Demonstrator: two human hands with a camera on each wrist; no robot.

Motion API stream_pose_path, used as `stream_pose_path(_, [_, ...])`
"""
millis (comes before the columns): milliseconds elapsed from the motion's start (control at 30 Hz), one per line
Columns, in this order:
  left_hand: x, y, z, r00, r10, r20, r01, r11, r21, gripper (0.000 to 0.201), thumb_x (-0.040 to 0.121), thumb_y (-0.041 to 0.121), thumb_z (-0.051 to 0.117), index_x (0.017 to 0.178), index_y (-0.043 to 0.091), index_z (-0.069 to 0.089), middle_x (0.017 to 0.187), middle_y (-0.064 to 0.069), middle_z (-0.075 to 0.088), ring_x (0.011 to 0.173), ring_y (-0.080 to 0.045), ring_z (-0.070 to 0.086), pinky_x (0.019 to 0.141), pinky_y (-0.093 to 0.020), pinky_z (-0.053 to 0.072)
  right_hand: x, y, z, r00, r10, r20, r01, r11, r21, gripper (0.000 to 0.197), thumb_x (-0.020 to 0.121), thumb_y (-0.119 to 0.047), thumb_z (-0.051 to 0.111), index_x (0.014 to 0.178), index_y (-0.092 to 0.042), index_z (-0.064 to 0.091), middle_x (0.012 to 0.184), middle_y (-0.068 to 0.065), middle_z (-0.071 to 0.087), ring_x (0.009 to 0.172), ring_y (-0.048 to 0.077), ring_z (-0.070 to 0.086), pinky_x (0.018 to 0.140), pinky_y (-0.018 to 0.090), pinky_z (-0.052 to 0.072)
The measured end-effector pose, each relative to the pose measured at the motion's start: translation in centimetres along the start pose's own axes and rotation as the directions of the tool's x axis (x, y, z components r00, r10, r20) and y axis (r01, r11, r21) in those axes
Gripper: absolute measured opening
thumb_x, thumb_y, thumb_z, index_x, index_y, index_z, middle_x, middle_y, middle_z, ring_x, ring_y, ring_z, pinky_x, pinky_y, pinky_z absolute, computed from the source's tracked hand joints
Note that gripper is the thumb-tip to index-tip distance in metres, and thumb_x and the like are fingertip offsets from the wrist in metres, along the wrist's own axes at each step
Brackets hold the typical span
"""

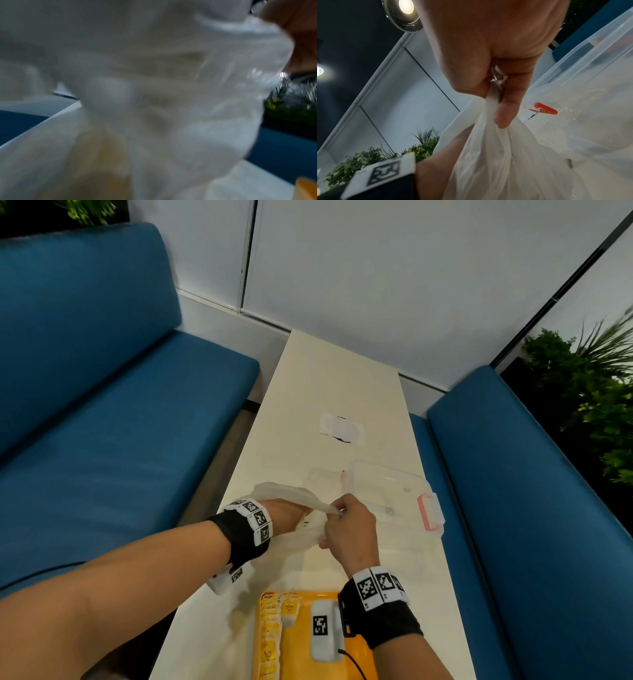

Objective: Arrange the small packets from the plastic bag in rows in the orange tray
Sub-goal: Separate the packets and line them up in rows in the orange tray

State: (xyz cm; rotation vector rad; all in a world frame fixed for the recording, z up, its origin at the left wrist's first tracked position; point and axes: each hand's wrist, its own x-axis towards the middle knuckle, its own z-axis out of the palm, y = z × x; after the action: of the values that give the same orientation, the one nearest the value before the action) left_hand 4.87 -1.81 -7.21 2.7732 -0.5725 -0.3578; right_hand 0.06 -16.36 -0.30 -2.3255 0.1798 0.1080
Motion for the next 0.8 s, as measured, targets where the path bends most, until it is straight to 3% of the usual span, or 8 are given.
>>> stream_pose_path(133, [-0.9,0.8,-1.3,0.994,0.051,-0.101,-0.059,0.995,-0.083,0.012,0.097,0.013,0.053,0.103,0.018,0.062,0.099,0.005,0.063,0.081,-0.015,0.056,0.07,-0.022,0.037,0.4,0.3,-0.3,0.999,0.038,-0.025,-0.036,0.998,0.053,0.015,0.088,0.002,0.049,0.088,-0.009,0.059,0.081,0.01,0.063,0.055,0.031,0.069,0.043,0.029,0.054])
stream_pose_path(233, [-2.6,0.7,-2.1,0.971,0.074,-0.229,-0.123,0.971,-0.204,0.017,0.091,0.01,0.06,0.103,0.022,0.061,0.102,0.008,0.06,0.091,-0.013,0.056,0.073,-0.019,0.036,0.6,0.6,-0.4,0.998,0.053,-0.029,-0.05,0.996,0.077,0.012,0.089,0.001,0.051,0.09,-0.008,0.059,0.082,0.007,0.061,0.053,0.028,0.069,0.047,0.035,0.058])
stream_pose_path(333, [-4.8,0.5,-2.8,0.935,-0.03,-0.355,-0.143,0.88,-0.452,0.021,0.088,0.009,0.065,0.099,0.027,0.065,0.103,0.012,0.064,0.092,-0.004,0.058,0.074,-0.009,0.039,0.4,0.9,-0.4,0.998,0.057,-0.022,-0.054,0.995,0.085,0.01,0.091,0.0,0.052,0.089,-0.008,0.059,0.082,0.004,0.06,0.048,0.023,0.067,0.051,0.04,0.06])
stream_pose_path(467, [-7.5,0.3,-3.0,0.877,-0.308,-0.368,-0.142,0.565,-0.812,0.015,0.089,0.017,0.075,0.091,0.029,0.067,0.09,0.011,0.071,0.081,-0.002,0.066,0.067,-0.016,0.052,-0.4,1.3,-0.1,0.999,0.045,-0.022,-0.042,0.994,0.098,0.011,0.091,-0.001,0.053,0.088,-0.009,0.058,0.085,0.006,0.061,0.047,0.021,0.067,0.052,0.042,0.06])
stream_pose_path(600, [-9.4,0.8,-2.3,0.89,-0.426,-0.16,-0.128,0.102,-0.986,0.013,0.089,0.005,0.074,0.098,0.011,0.067,0.096,-0.01,0.073,0.083,-0.021,0.074,0.068,-0.036,0.061,-1.1,1.9,-0.3,0.999,0.043,0.029,-0.045,0.993,0.109,0.005,0.091,-0.007,0.055,0.092,-0.01,0.058,0.087,0.008,0.064,0.052,0.023,0.068,0.057,0.044,0.061])
stream_pose_path(667, [-10.5,1.3,-1.7,0.898,-0.439,-0.023,-0.089,-0.13,-0.988,0.015,0.09,0.003,0.073,0.103,0.007,0.067,0.101,-0.016,0.072,0.084,-0.027,0.073,0.068,-0.037,0.061,-1.7,2.3,-0.5,0.998,0.024,0.057,-0.026,0.999,0.03,0.016,0.089,-0.017,0.063,0.105,-0.016,0.057,0.1,0.007,0.064,0.071,0.024,0.07,0.069,0.046,0.061])
stream_pose_path(733, [-11.5,1.7,-1.0,0.895,-0.44,0.077,-0.034,-0.239,-0.97,0.019,0.091,0.002,0.072,0.109,0.004,0.066,0.105,-0.019,0.073,0.081,-0.027,0.072,0.066,-0.034,0.061,-2.9,2.6,-0.9,0.992,-0.129,0.005,0.128,0.979,-0.157,0.041,0.086,-0.027,0.07,0.123,-0.024,0.053,0.12,-0.003,0.053,0.093,0.016,0.063,0.082,0.034,0.057])
stream_pose_path(800, [-12.2,2.1,0.0,0.894,-0.433,0.117,0.004,-0.253,-0.967,0.021,0.091,0.001,0.072,0.111,0.001,0.065,0.104,-0.021,0.073,0.081,-0.027,0.071,0.066,-0.034,0.061,-4.7,2.2,-1.4,0.912,-0.41,-0.018,0.402,0.901,-0.163,0.048,0.084,-0.026,0.073,0.128,-0.029,0.052,0.12,-0.011,0.046,0.093,0.004,0.056,0.082,0.016,0.049])
